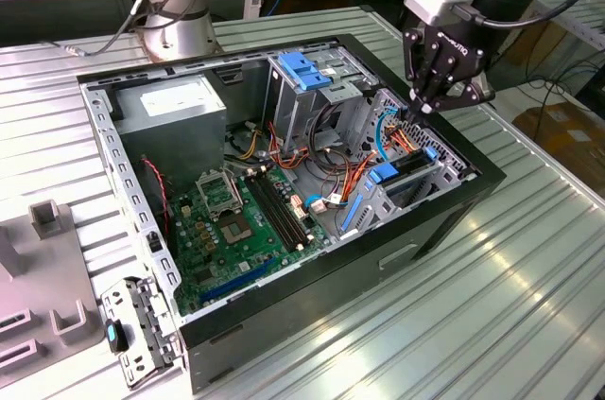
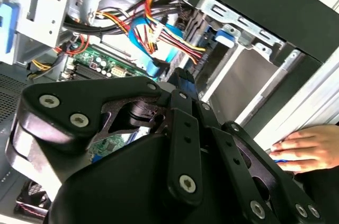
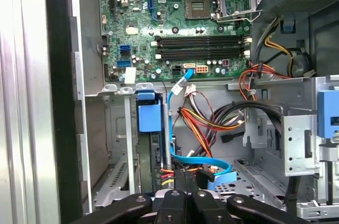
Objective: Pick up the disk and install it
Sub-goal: 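Insert the second disk wire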
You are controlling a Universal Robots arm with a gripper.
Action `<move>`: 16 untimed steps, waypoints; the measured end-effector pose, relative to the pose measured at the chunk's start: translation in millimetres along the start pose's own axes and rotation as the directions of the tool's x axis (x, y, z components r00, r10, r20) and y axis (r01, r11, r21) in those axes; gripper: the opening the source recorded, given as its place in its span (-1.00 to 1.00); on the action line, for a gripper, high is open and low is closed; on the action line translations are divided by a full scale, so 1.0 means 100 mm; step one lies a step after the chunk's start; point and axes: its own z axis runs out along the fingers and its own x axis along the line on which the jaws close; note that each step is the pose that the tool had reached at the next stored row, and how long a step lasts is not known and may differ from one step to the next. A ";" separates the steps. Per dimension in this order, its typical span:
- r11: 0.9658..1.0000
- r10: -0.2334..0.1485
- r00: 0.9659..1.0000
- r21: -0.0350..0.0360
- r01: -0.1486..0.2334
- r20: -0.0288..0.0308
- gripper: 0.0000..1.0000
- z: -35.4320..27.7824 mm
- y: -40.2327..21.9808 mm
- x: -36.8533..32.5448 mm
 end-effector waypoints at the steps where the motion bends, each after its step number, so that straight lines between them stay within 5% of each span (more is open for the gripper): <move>1: 1.000 0.000 1.000 0.000 0.000 0.000 -0.79 -0.001 0.001 -0.017; 11: 1.000 0.000 1.000 0.000 0.000 0.000 -0.79 -0.071 0.007 -0.176; 16: 1.000 0.000 1.000 0.000 0.000 0.000 -0.79 -0.054 0.007 -0.181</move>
